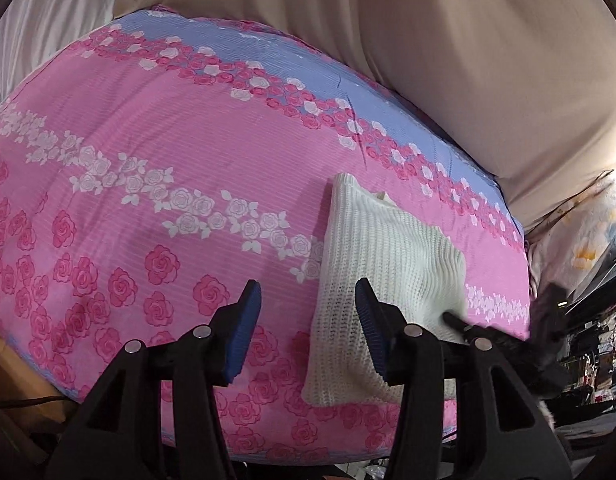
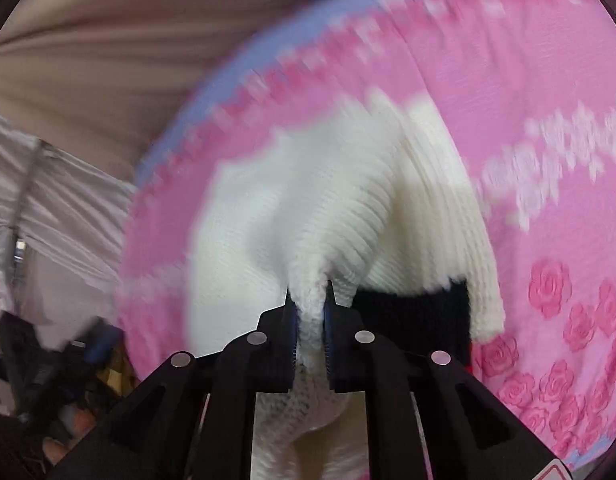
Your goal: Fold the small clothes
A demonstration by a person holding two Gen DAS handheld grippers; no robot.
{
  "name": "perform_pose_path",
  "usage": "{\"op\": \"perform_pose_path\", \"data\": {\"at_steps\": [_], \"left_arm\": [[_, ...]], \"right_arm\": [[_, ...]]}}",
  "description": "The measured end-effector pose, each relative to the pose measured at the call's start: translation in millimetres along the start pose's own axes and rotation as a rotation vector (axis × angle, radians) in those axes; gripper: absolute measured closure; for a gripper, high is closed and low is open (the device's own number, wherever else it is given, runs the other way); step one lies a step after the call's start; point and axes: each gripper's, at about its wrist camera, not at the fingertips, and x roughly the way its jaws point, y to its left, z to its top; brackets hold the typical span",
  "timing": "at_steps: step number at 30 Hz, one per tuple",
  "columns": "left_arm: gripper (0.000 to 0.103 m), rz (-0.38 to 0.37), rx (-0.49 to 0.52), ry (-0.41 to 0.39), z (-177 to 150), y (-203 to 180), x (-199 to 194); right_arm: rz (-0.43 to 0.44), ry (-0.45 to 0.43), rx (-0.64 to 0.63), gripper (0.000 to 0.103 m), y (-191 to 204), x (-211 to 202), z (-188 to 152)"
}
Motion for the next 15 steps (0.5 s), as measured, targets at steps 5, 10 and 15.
{"op": "perform_pose_path", "data": {"at_steps": [5,10,15], "left_arm": [[0.051,-0.104,0.047,0.089,-5.7,-7.9,13.3],[0.051,-0.22,0.04,0.277,-27.3,-17.8,42.5],[0.051,-0.301,-0.206,0.428,-48.6,10.5,72.6]], "right_arm": [[-0.202,-0.091,-0.147,0.091,-5.5,-29.3,10.5],[-0.17,-0.029,0.015,0.08,-50.7,-28.1,-14.8],[-0.127,-0.031,0.101,0.054,-50.4,-58.7,-51.1]]}}
